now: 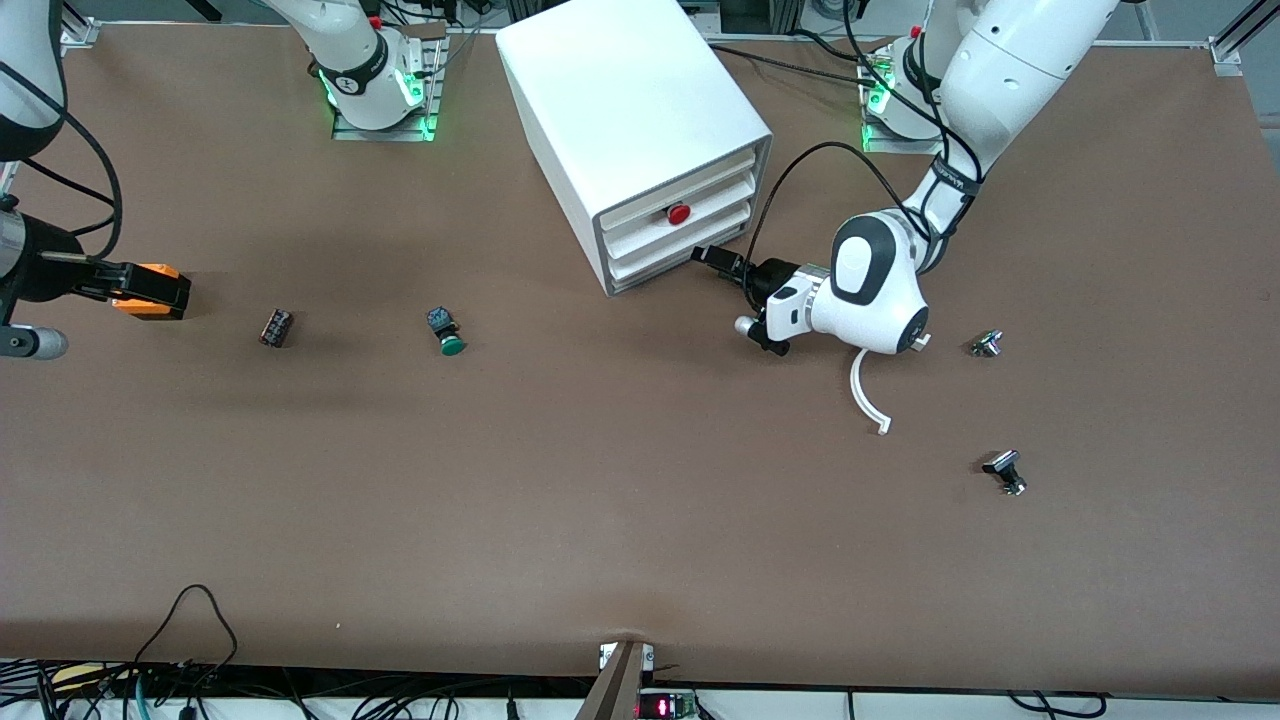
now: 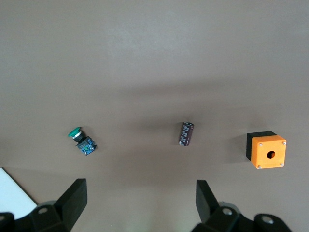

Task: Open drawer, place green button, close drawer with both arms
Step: 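Pull the drawer open with the left gripper while the right gripper reaches the button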

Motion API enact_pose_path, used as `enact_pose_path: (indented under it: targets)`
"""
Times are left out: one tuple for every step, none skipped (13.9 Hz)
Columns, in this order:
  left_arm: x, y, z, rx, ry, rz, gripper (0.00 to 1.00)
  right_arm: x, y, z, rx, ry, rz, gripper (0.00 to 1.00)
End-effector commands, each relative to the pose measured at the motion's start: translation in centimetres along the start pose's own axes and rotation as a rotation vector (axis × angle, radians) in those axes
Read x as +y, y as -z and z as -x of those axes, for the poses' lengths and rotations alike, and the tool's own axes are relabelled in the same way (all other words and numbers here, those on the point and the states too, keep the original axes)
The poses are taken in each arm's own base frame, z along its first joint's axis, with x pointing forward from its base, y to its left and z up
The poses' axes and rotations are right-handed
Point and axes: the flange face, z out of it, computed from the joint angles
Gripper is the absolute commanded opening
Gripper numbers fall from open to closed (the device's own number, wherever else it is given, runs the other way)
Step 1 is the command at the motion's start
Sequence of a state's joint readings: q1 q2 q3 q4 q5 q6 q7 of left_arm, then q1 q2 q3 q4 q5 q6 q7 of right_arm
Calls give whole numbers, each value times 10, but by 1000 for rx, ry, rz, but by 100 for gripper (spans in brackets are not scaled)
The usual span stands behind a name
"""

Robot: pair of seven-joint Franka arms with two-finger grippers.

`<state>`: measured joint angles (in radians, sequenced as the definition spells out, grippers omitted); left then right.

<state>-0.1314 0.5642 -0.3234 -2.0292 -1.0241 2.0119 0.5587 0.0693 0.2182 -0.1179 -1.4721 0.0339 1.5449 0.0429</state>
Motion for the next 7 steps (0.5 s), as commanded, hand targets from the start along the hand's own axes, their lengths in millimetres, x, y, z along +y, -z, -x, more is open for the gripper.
enact_pose_path:
  targets:
    - [-5,-3,7,15,-12,15,72,-27,-3,0,5,45,-29,100]
    - [-6,-4,8,13,-11,14,62,-37,-4,1,6,60,-29,100]
    - [-7,-7,10,8,-9,15,60,-53,-9,0,3,84,-24,100]
    - [-8,-10,12,2,-6,15,60,-62,-11,1,1,93,-22,100]
    - [-7,-14,14,-7,-5,15,60,-67,-12,0,6,99,-21,100]
    - [-5,-20,17,-15,-6,21,61,-67,-12,0,7,99,-21,100]
    - [-4,-22,18,-15,1,30,61,-68,-16,-1,3,100,-20,100]
